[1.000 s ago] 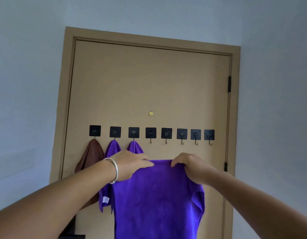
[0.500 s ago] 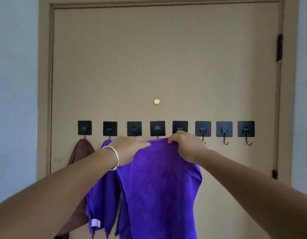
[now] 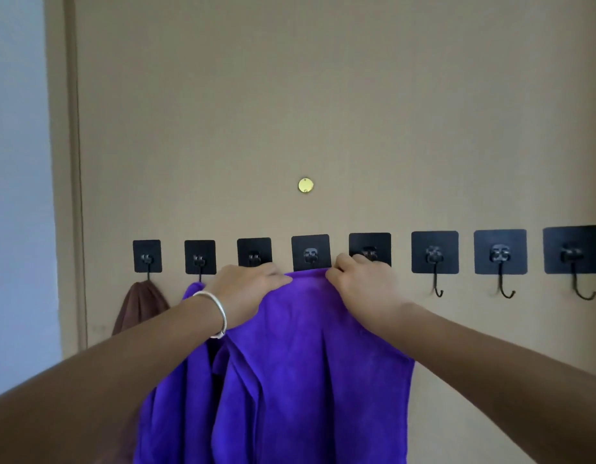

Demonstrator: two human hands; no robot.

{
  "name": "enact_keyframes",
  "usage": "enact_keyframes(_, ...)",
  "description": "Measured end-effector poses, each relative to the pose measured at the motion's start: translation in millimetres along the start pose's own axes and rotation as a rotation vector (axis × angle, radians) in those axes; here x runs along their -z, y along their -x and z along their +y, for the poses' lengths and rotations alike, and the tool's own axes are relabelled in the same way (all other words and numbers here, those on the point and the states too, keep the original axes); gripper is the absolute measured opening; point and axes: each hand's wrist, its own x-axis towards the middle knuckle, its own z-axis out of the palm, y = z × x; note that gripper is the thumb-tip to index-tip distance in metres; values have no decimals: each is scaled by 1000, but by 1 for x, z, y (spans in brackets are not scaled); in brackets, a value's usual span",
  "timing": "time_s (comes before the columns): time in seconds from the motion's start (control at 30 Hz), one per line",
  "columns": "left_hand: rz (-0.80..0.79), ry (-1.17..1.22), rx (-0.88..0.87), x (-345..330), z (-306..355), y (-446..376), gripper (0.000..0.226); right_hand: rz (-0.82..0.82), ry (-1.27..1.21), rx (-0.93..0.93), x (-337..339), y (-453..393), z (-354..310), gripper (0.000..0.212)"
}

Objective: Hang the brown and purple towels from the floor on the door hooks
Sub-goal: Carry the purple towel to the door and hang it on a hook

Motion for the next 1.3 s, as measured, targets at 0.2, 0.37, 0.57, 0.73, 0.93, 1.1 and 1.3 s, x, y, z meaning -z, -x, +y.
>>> enact_keyframes(0.2, 79, -38, -3, -17, 20, 8, 45, 157, 117, 22, -27, 21, -25, 6)
enact_keyframes(0.37, 101, 3, 17, -30, 52, 12, 34, 219, 97, -57, -33, 25, -43, 25)
enact_keyframes(0.57, 111, 83, 71, -32, 61, 13, 23, 50, -255, -228, -38, 34, -56, 23)
enact_keyframes(0.73, -76, 773, 180, -51, 73, 23, 25, 90, -791, -347, -55, 59, -71, 39)
enact_keyframes(0.93, -70, 1142, 208, -61, 75, 37, 39, 87, -1186, -358, -59, 75, -74, 58)
enact_keyframes(1.1, 41, 738, 215, -55, 73, 52, 49, -53, -948, -385, -56, 83, -85, 56)
enact_keyframes(1.3, 247, 300, 132, -43, 69, 62, 58, 152, -533, -486, -22, 89, -100, 49)
